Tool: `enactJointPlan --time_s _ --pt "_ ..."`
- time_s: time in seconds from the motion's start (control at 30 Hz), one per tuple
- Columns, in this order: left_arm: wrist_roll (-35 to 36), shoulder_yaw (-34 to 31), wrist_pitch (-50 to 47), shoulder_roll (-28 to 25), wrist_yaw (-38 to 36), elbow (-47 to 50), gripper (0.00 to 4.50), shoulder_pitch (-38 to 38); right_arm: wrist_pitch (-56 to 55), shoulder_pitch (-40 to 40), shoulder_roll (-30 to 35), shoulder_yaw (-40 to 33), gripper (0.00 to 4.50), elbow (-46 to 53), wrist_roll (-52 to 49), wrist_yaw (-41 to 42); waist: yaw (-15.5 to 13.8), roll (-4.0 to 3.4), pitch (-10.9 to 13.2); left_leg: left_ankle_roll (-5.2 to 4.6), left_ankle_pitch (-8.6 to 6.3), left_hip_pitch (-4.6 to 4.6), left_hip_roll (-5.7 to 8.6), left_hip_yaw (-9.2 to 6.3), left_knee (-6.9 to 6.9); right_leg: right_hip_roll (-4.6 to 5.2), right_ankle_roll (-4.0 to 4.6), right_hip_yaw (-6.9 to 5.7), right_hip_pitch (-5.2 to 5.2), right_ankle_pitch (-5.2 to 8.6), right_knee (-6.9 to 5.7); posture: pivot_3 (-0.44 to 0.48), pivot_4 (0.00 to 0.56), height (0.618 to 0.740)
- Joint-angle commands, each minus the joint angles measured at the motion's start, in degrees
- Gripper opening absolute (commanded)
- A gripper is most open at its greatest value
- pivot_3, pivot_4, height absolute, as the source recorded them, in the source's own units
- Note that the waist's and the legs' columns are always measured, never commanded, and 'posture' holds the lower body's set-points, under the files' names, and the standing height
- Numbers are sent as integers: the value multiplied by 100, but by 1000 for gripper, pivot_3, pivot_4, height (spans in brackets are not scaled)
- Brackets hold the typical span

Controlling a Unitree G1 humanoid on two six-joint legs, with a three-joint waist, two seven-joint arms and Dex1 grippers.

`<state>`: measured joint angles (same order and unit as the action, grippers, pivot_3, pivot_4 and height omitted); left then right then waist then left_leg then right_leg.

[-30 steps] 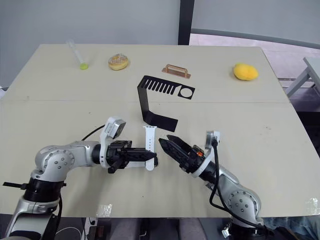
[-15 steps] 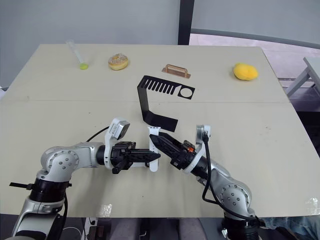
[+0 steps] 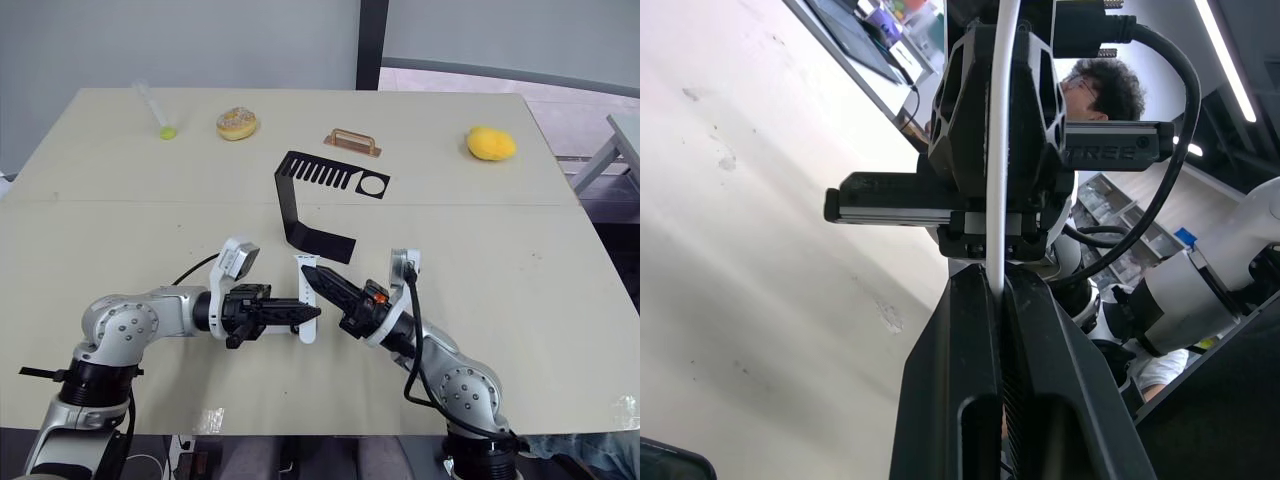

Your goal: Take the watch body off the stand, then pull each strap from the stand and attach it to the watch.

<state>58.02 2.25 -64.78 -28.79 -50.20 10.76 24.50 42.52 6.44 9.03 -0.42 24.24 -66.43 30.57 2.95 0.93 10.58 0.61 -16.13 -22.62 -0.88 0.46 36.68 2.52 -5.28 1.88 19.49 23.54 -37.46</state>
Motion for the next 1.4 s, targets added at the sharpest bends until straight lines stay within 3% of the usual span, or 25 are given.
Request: enactJointPlan --time_s 0.03,0.27,0.33,0.43,0.6,0.63,0.73,0.93,1.17,1.4 --pt "-15 -21 98 9 -27 233 0 -16 -37 -29 -49 -29 50 95 -265 149 1 0 0 0 0 0 0 0 -1 0 0 0 0 0 0 0 150 740" --pt "-112 54 344 -98 -310 370 0 -126 21 -71 36 -2 50 195 -515 189 4 0 0 1 1 0 0 0 -4 0 0 0 0 0 2 0 150 740" --pt "-468 174 885 -290 -646 707 638 -248 -31 -32 101 -29 0 300 -483 188 10 0 0 2 2 0 0 0 -6 0 0 1 0 0 3 0 150 740" --pt "-1610 214 2647 -672 -1230 1070 1822 -659 -447 34 350 -138 0 624 123 249 19 -1 0 6 6 3 1 8 -26 0 0 6 4 0 15 0 150 740" --pt "-2995 -279 5441 -947 -1716 341 4302 -1025 -1480 -247 1270 -318 0 906 1640 806 -65 0 0 19 22 10 3 9 -53 1 2 6 0 0 35 0 150 740" --pt "-3201 -317 5954 -1032 -1891 142 4415 -1054 -1718 -328 1434 -337 0 902 1907 951 -94 0 0 12 18 10 4 10 -56 1 2 6 0 0 41 0 150 740" --pt "-3456 -450 6570 -1307 -2123 -348 4415 -1109 -2314 -653 1884 -474 0 839 2476 1407 -130 -1 0 8 15 10 4 13 -62 2 2 7 0 0 50 0 150 740" --pt "-3693 -526 6472 -1658 -2022 -919 4415 -1373 -3039 -1323 2366 -1389 0 463 2832 1804 -128 0 0 -6 8 8 4 14 -59 8 2 6 -6 0 51 0 150 740" --pt "-3923 -68 5978 -1337 -1516 -415 4415 -1401 -3490 -1925 2550 -1959 0 284 3010 2043 -131 0 1 -12 11 11 4 14 -56 7 2 4 -10 0 40 0 150 740" --pt "-4218 686 5229 -986 -1224 37 4415 -1121 -3418 -1955 2492 -1868 0 518 2952 1930 -126 0 0 -9 13 19 4 16 -53 0 2 8 -13 0 32 0 150 740"
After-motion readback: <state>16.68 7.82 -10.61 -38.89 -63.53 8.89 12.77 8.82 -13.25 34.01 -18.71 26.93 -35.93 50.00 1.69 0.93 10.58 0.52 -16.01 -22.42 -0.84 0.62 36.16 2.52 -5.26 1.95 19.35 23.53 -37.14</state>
